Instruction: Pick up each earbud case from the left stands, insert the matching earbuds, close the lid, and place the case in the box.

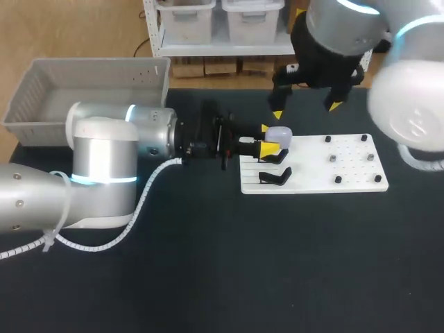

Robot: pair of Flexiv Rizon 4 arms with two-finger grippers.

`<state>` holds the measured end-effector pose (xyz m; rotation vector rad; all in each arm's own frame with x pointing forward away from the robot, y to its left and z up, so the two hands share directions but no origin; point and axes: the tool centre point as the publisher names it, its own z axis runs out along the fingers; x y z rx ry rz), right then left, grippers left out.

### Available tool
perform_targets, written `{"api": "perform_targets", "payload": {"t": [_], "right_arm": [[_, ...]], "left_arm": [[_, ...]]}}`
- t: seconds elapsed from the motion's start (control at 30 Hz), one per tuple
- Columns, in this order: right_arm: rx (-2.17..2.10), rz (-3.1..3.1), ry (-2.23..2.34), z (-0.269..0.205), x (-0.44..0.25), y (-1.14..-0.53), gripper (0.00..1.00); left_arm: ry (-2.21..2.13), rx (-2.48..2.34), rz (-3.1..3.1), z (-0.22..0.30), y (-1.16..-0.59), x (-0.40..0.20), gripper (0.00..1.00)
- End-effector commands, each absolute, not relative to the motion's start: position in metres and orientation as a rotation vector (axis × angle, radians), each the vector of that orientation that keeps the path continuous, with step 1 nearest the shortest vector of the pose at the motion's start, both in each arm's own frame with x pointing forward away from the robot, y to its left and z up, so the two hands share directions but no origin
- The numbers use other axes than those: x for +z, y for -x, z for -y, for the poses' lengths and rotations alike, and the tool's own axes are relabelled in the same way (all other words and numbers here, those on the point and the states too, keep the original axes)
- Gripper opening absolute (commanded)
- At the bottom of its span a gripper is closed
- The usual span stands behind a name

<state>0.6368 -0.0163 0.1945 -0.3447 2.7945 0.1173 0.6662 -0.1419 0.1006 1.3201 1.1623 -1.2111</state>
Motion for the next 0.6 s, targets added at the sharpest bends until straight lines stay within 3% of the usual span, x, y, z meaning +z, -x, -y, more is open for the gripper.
{"api": "perform_targets", "payload": {"t": [0.03,0.33,0.6], "right_arm": [[0.199,-2.551,0.364,0.033,0.197,-0.585,1.00],[0.299,-2.527,0.379,0.036,0.201,-0.579,1.00],[0.299,-2.527,0.379,0.036,0.201,-0.579,1.00]], "left_arm": [[-1.266,-1.114,-1.239,0.127,-0.651,0.120,0.00],[-1.097,-0.836,-1.368,0.079,-0.639,0.161,0.00],[-0.924,-0.511,-1.470,-0.001,-0.668,0.189,0.00]]}}
